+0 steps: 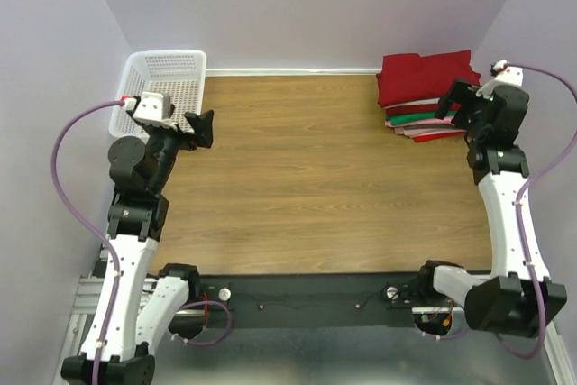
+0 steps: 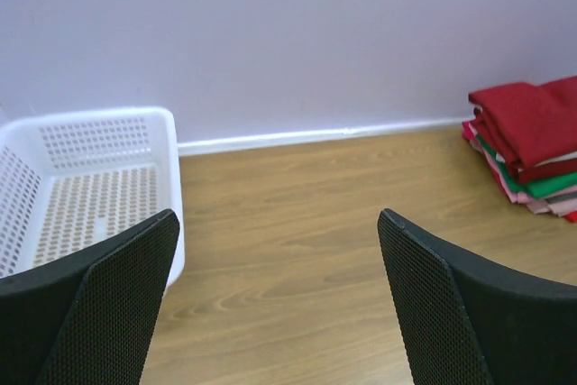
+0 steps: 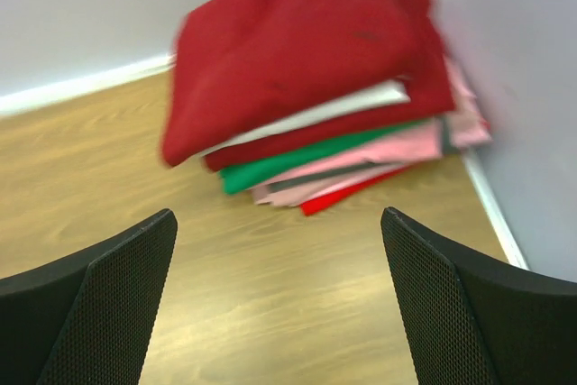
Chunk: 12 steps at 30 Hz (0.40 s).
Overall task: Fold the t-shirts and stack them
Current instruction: Reset both grippers
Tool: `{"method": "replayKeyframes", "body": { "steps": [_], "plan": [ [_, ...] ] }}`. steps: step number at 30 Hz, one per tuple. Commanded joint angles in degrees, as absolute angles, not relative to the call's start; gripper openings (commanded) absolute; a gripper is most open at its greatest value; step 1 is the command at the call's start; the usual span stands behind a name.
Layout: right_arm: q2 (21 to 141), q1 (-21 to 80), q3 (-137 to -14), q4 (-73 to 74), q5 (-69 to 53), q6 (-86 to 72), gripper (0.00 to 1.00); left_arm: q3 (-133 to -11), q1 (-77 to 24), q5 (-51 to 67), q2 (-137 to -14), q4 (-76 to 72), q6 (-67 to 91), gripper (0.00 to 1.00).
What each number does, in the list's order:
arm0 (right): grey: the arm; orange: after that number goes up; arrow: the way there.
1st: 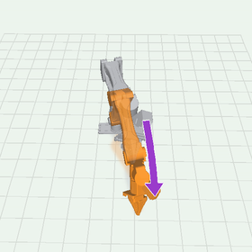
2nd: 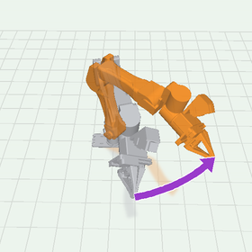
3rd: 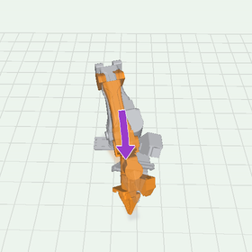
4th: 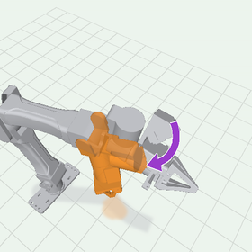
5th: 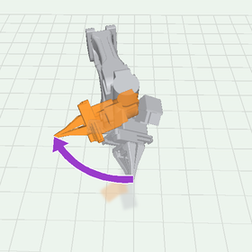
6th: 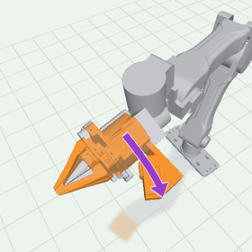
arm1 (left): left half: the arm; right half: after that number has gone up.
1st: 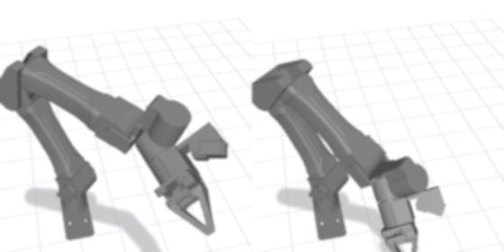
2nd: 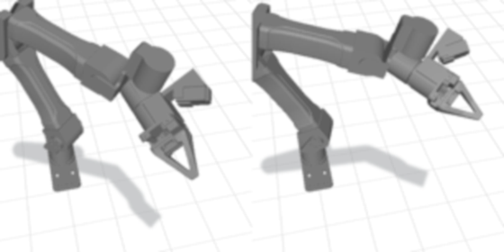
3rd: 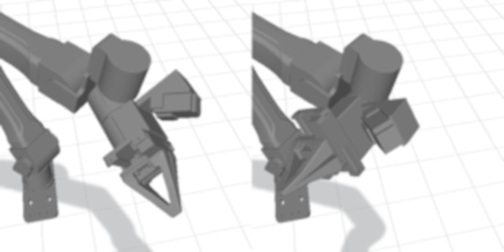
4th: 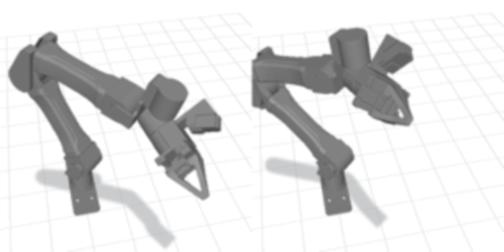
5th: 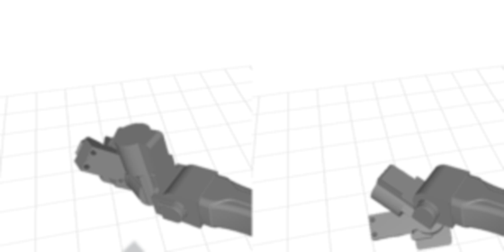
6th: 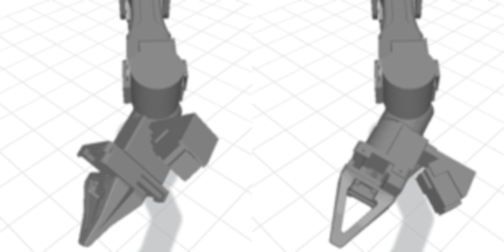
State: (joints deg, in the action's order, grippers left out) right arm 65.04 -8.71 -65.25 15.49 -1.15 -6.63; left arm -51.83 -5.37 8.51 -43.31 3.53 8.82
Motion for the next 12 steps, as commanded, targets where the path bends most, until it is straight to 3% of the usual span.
{"method": "replayKeyframes", "body": {
  "steps": [1,12],
  "plan": [
    [58.73,-9.14,-61.35,9.41,17.48,-14.15,1.0,-51.16,-5.18,6.41,-41.05,9.23,7.29,0.98],
    [54.32,-9.05,-56.34,9.23,17.23,-7.39,1.0,-50.63,-5.19,7.73,-39.82,9.75,8.26,0.98]
  ]
}}
